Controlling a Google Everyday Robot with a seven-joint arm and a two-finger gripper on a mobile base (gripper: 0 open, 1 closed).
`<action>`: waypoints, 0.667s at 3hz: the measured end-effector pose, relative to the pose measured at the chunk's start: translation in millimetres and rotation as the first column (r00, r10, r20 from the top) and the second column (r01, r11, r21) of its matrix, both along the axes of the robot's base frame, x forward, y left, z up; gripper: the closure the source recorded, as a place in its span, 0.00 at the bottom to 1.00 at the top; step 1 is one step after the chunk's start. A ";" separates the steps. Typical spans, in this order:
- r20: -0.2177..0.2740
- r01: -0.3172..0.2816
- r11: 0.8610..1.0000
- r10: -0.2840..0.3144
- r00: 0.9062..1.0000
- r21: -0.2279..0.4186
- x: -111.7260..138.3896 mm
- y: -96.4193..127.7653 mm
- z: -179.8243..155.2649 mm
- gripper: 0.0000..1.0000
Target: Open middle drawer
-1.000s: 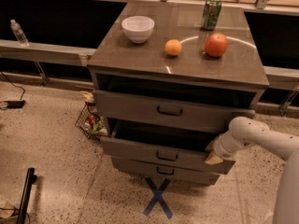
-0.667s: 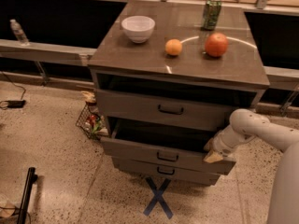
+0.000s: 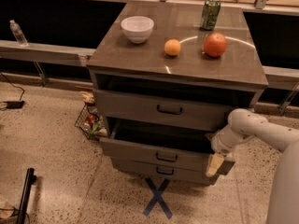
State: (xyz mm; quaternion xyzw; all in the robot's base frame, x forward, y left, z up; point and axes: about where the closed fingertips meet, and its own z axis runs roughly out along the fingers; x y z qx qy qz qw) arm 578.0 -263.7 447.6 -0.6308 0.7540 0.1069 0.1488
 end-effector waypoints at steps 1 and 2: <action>0.000 0.000 1.000 0.000 1.000 0.000 -0.1 0.0 0.0 0.00; 0.000 0.000 1.000 0.000 1.000 0.000 -0.1 0.0 0.0 0.00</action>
Offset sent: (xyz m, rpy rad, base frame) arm -0.1204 0.0428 0.1021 -0.2060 -0.1663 0.1080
